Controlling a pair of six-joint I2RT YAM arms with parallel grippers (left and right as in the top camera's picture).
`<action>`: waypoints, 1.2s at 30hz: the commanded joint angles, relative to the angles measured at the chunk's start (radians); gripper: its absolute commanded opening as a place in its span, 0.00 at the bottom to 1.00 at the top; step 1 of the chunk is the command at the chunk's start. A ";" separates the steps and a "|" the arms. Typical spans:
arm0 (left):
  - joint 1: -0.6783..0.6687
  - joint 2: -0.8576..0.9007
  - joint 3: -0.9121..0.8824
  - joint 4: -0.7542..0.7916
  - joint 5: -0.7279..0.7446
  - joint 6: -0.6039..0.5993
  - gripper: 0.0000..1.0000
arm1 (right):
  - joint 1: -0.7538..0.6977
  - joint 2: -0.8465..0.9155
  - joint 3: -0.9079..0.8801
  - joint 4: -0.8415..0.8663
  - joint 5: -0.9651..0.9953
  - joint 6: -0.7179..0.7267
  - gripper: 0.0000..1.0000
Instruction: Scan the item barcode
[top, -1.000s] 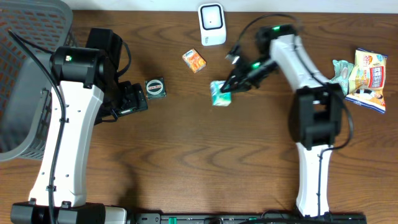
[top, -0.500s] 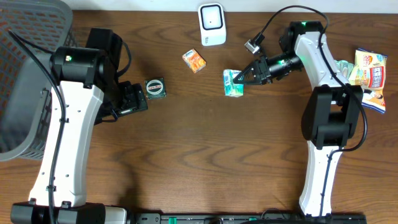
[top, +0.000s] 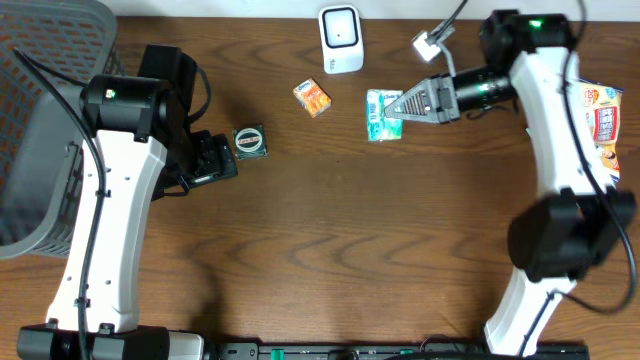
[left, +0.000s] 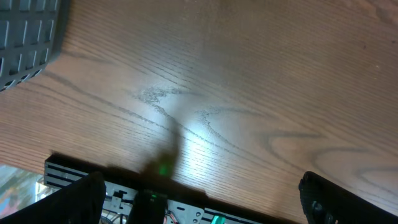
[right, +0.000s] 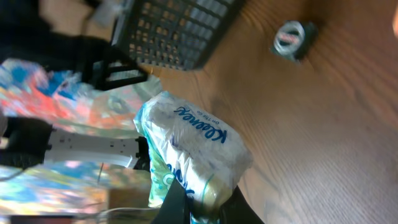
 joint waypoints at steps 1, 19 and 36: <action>0.002 0.004 -0.001 -0.003 -0.013 -0.002 0.98 | 0.002 -0.095 0.002 0.001 -0.040 -0.061 0.01; 0.002 0.004 -0.001 -0.003 -0.013 -0.002 0.98 | 0.008 -0.105 0.002 0.008 -0.054 -0.061 0.01; 0.002 0.004 -0.001 -0.003 -0.013 -0.002 0.98 | 0.050 -0.105 0.002 0.026 -0.058 -0.061 0.01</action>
